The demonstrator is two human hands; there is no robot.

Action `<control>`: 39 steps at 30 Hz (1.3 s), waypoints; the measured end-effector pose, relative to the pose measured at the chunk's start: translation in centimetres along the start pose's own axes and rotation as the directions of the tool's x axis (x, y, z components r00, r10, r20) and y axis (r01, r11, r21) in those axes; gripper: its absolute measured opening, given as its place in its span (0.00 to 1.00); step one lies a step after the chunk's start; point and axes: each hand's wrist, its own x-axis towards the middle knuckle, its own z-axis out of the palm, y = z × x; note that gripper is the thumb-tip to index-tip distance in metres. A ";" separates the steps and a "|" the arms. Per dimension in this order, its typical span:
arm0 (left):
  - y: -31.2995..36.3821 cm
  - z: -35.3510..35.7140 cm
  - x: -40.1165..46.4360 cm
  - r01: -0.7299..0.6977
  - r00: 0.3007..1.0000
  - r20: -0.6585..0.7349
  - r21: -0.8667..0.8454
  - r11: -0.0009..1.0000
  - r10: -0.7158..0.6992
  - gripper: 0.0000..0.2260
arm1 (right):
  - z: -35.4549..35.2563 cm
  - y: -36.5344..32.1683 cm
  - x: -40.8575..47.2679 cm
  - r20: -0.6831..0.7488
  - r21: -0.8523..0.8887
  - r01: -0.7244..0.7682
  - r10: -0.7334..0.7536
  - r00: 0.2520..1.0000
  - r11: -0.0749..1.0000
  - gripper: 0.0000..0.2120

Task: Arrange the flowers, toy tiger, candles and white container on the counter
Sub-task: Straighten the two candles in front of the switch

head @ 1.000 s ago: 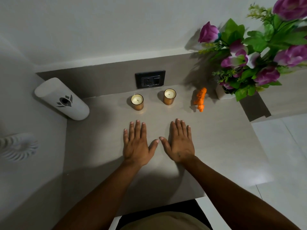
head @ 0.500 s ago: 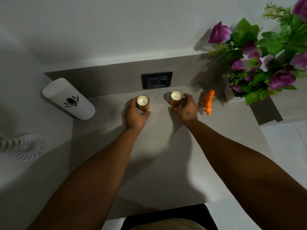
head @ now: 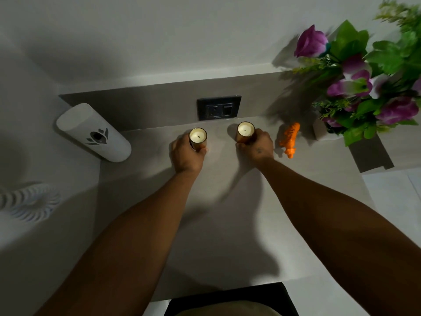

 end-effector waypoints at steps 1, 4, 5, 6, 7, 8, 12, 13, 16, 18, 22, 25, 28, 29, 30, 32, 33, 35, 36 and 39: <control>0.0 0.0 0.1 0.007 1.000 -0.005 -0.001 1.000 -0.007 0.30 | 0.1 0.1 0.0 0.003 0.000 -0.001 0.001 1.000 1.000 0.25; -0.1 0.1 0.3 0.022 1.000 -0.015 -0.009 1.000 -0.022 0.31 | 0.1 0.2 0.3 -0.006 -0.012 0.006 -0.006 1.000 1.000 0.24; -0.2 0.0 0.4 0.021 1.000 -0.014 -0.007 1.000 -0.021 0.31 | 0.1 0.1 0.4 -0.007 -0.018 0.005 -0.005 1.000 1.000 0.24; -0.2 0.0 0.5 0.018 1.000 -0.010 -0.001 1.000 -0.018 0.31 | 0.0 0.0 0.4 -0.004 -0.025 0.003 -0.003 1.000 1.000 0.24; -0.3 0.0 0.6 0.016 1.000 -0.004 0.006 1.000 -0.016 0.31 | 0.0 0.0 0.5 0.002 -0.034 0.003 -0.003 1.000 0.999 0.24; -0.3 0.0 0.7 0.017 1.000 0.001 0.011 1.000 -0.017 0.31 | -0.1 -0.1 0.6 0.007 -0.043 0.005 -0.004 1.000 0.999 0.24; -0.3 0.0 0.9 0.033 0.999 0.009 0.004 0.999 -0.033 0.31 | -0.3 -0.1 0.7 0.024 -0.057 0.024 -0.023 0.999 0.998 0.24; -0.3 0.0 0.9 0.030 0.999 0.010 0.004 1.000 -0.030 0.31 | -0.3 -0.1 0.8 0.025 -0.054 0.032 -0.031 0.999 0.998 0.24; -0.5 0.1 0.9 0.024 1.000 0.010 -0.002 1.000 -0.024 0.31 | -0.4 -0.2 0.8 0.023 -0.040 0.033 -0.032 0.999 0.999 0.22; -0.5 0.0 1.0 0.028 1.000 0.011 -0.011 1.000 -0.028 0.31 | -0.4 -0.3 0.8 0.011 -0.045 0.026 -0.025 1.000 0.999 0.21; -0.5 -0.1 1.2 0.012 1.000 0.022 -0.012 1.000 -0.012 0.31 | -0.3 -0.4 0.8 -0.004 -0.040 0.010 -0.010 1.000 0.999 0.19; -0.5 -0.2 1.1 0.003 1.000 0.020 -0.012 1.000 -0.003 0.31 | -0.2 -0.5 0.8 -0.010 -0.047 0.006 -0.007 1.000 0.999 0.19; -0.5 -0.3 1.0 -0.001 1.000 0.016 -0.014 1.000 0.001 0.31 | -0.1 -0.4 0.8 -0.012 -0.051 0.004 -0.005 1.000 0.999 0.20; -0.5 -0.3 1.0 0.001 1.000 0.019 -0.017 1.000 -0.001 0.31 | -0.2 -0.4 0.8 -0.013 -0.056 0.007 -0.008 1.000 0.998 0.20; -0.5 -0.3 1.0 0.003 1.000 0.022 -0.017 1.000 -0.003 0.31 | -0.1 -0.4 0.8 -0.012 -0.061 0.009 -0.010 1.000 0.998 0.20; -0.5 -0.3 1.0 0.003 1.000 0.029 -0.009 1.000 -0.003 0.31 | -0.2 -0.3 0.9 -0.003 -0.060 0.008 -0.008 1.000 0.998 0.21; -0.5 -0.4 1.0 0.002 1.000 0.030 -0.005 1.000 -0.002 0.31 | -0.2 -0.3 0.9 0.000 -0.057 0.009 -0.009 1.000 0.998 0.21; -0.5 -0.4 1.1 -0.002 1.000 0.029 0.000 1.000 0.002 0.31 | -0.2 -0.2 0.9 0.003 -0.050 0.017 -0.017 1.000 0.999 0.23; -0.5 -0.5 1.1 -0.004 1.000 0.030 0.001 1.000 0.004 0.31 | -0.3 -0.2 1.0 0.004 -0.047 0.021 -0.021 1.000 0.999 0.23; -0.5 -0.5 1.1 -0.001 0.999 0.035 0.006 1.000 0.000 0.31 | -0.3 -0.2 1.0 0.007 -0.047 0.014 -0.014 1.000 0.999 0.22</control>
